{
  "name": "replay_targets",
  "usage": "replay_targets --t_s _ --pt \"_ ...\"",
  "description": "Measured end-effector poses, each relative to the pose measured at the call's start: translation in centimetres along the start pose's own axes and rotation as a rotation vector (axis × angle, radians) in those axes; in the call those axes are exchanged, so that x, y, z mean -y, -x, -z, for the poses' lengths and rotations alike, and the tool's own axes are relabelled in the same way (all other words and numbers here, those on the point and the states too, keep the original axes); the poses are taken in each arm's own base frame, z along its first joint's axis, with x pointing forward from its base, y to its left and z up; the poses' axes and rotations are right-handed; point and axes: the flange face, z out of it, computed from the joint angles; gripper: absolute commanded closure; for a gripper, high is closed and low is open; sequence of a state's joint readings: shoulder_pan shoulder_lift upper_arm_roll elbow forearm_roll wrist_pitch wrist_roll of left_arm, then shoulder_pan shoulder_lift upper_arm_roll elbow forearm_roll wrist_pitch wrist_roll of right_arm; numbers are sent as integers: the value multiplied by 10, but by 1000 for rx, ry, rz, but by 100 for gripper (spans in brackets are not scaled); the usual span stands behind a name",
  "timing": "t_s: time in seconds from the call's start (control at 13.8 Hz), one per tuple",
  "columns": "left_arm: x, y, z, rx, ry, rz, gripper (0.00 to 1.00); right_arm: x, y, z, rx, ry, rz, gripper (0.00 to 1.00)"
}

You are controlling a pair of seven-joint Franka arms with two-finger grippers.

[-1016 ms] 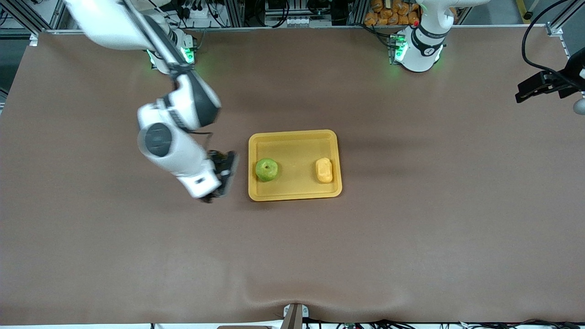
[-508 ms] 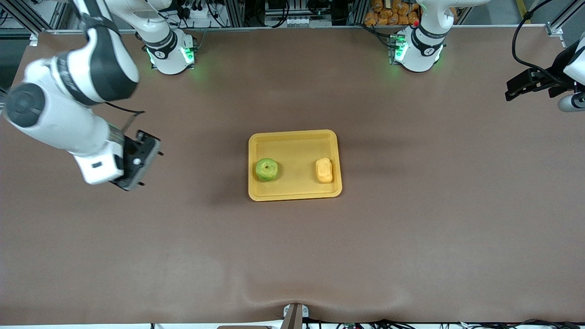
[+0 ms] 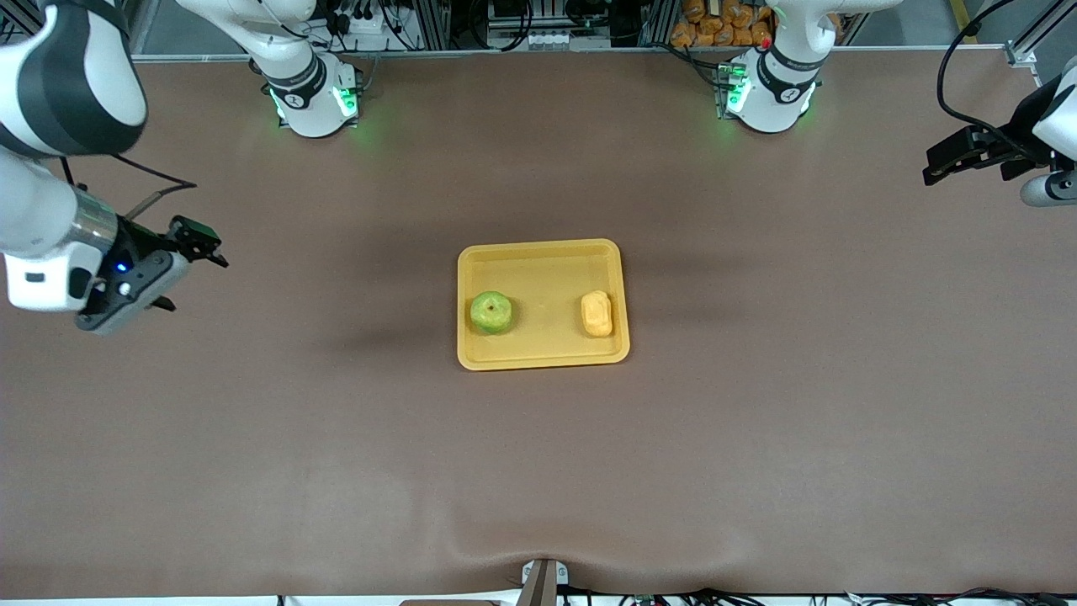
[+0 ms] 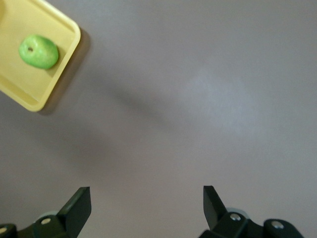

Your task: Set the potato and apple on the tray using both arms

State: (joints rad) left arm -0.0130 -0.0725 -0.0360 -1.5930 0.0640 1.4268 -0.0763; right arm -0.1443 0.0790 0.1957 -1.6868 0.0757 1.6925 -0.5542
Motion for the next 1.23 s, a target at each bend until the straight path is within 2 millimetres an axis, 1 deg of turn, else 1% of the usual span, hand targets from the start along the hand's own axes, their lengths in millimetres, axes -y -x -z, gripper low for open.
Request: replay_targets --t_s 0.15,0.22,0.36,0.51,0.73,0.8,0.94,1.09,1.23 --pt "0 0 0 0 0 0 0 5 10 19 -13 16 -135 0" --pt "0 0 0 0 0 0 0 1 16 25 -20 22 -199 0" --pt "0 0 0 0 1 0 0 -15 31 30 -12 17 -317 0" --pt "0 0 0 0 1 -1 0 -32 47 37 -20 18 -395 0" --pt "0 1 1 -2 2 0 0 -46 69 44 2 3 -516 0" --pt "0 1 1 -2 2 0 0 -46 75 44 29 -10 -573 0" --pt "0 1 3 -7 2 1 0 -38 80 46 70 -24 -682 0" --pt "1 1 6 -13 3 1 0 -32 77 51 66 -6 -714 0" --pt "1 1 7 -15 3 1 0 -29 74 60 38 35 -710 0"
